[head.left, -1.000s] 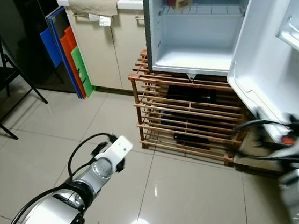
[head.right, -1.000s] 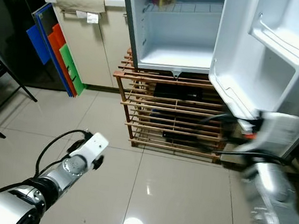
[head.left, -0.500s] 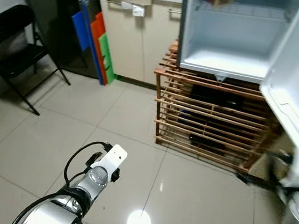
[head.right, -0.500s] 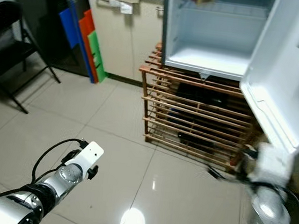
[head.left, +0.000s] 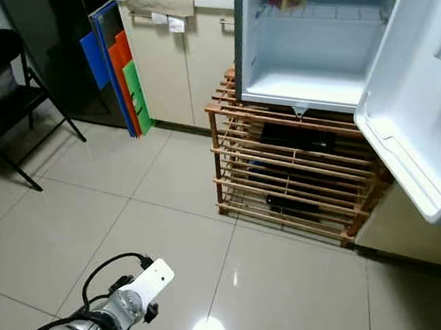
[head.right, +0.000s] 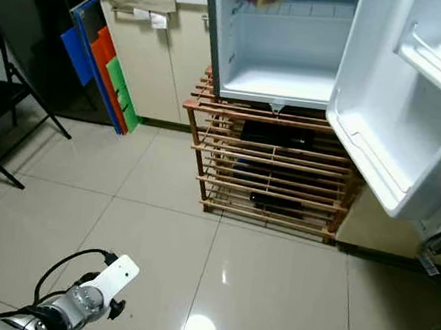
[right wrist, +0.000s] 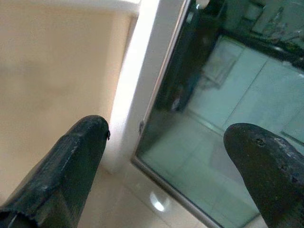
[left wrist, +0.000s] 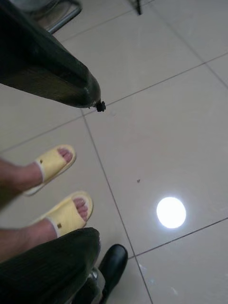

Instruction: Restocking fridge

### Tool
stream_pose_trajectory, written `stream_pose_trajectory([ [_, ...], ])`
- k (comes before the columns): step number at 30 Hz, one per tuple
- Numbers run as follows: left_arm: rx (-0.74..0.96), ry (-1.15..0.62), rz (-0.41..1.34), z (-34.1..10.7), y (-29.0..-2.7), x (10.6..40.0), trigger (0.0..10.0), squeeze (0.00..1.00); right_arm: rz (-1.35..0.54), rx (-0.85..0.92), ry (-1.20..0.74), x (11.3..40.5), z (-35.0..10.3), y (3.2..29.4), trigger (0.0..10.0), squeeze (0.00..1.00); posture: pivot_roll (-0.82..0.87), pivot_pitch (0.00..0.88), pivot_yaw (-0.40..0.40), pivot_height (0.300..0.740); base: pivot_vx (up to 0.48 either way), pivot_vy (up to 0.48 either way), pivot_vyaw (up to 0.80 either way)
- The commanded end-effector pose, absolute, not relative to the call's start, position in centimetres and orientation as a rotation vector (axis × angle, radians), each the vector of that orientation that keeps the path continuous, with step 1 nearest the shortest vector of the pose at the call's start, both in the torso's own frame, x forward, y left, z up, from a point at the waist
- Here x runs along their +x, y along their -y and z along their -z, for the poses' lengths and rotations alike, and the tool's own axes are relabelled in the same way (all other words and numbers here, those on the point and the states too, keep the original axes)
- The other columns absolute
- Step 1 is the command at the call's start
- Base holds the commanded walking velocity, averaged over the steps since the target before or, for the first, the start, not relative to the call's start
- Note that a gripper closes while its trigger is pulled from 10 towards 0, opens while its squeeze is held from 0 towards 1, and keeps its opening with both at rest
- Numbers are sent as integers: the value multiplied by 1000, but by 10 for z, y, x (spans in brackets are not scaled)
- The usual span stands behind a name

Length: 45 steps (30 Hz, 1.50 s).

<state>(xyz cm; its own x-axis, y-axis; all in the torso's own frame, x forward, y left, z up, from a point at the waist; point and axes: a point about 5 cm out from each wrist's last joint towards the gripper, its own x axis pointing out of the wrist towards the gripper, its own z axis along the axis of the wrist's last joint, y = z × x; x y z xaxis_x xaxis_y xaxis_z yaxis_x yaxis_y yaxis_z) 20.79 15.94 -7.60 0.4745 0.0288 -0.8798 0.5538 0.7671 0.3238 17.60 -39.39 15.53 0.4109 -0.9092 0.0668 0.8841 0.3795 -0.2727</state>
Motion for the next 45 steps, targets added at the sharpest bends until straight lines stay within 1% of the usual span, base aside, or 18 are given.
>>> stream_pose_trajectory([
  [1, 675, -1017, 346, 72, -165, 214, 10000, 0, 1068, -232, 5, 187, -171, 392, 10000, 0, -332, 0, 162, 740, 0, 0, 0],
  [4, 697, -1022, 332, 72, -170, 213, 10000, 0, 982, -205, 62, 199, -181, 384, 10000, 0, -341, 0, 172, 740, 0, 0, 0],
  [8, 758, -1034, 329, 73, -180, 211, 10000, 0, 817, -139, 172, 220, -200, 360, 10000, 0, -354, 0, 188, 740, 0, 0, 0],
  [12, 780, -1033, 299, 72, -185, 212, 10000, 0, 691, -109, 221, 231, -210, 340, 10000, 0, -358, 0, 192, 740, 0, 0, 0],
  [21, 714, -1044, 357, 75, -173, 208, 10000, 0, 136, 9, 210, 252, -212, 250, 10000, 0, -353, 0, 185, 740, 0, 0, 0],
  [24, 677, -1038, 394, 76, -167, 207, 10000, 0, -160, 99, 165, 246, -212, 205, 10000, 0, -351, 0, 183, 740, 0, 0, 0],
  [26, 663, -1010, 433, 74, -162, 210, 10000, 0, -311, 95, 97, 235, -205, 185, 10000, 0, -350, 0, 182, 740, 0, 0, 0],
  [30, 596, -927, 483, 69, -153, 219, 10000, 0, -294, 85, 35, 233, -189, 190, 10000, 0, -339, 0, 181, 740, 0, 0, 0],
  [32, 561, -863, 477, 64, -151, 226, 10000, 0, -244, 77, 26, 239, -183, 195, 10000, 0, -317, 0, 178, 740, 0, 0, 0],
  [35, 424, -702, 469, 47, -144, 245, 10000, 0, -201, 83, 11, 247, -175, 196, 10000, 0, -275, 0, 170, 740, 0, 0, 0],
  [37, 449, -562, 483, 35, -140, 255, 10000, 0, -201, 82, -10, 251, -170, 191, 10000, 0, -246, 0, 158, 740, 0, 0, 0],
  [38, 449, -562, 483, 35, -140, 255, 10000, 0, -201, 82, -10, 251, -170, 191, 10000, 0, -246, 0, 158, 740, 0, 0, 0],
  [39, 473, -493, 486, 29, -139, 260, 10000, 0, -202, 84, -19, 252, -168, 190, 10000, 0, -239, 0, 154, 740, 0, 0, 0],
  [40, 451, -345, 467, 11, -133, 274, 10000, 0, -179, 82, -25, 257, -163, 188, 10000, 0, -215, 0, 138, 740, 0, 0, 0],
  [41, 451, -345, 467, 11, -133, 274, 10000, 0, -179, 82, -25, 257, -163, 188, 10000, 0, -215, 0, 138, 740, 0, 0, 0],
  [42, 369, -115, 442, -31, -121, 303, 10000, 0, -121, 70, -29, 265, -158, 189, 10000, 0, -206, 0, 132, 740, 0, 0, 0],
  [43, 333, 23, 435, -60, -114, 316, 10000, 0, -96, 74, -26, 269, -157, 190, 10000, 0, -195, 0, 124, 740, 0, 0, 0],
  [45, 280, 198, 450, -99, -105, 327, 10000, 0, -79, 69, -22, 273, -156, 189, 10000, 0, -183, 0, 113, 740, 0, 0, 0],
])
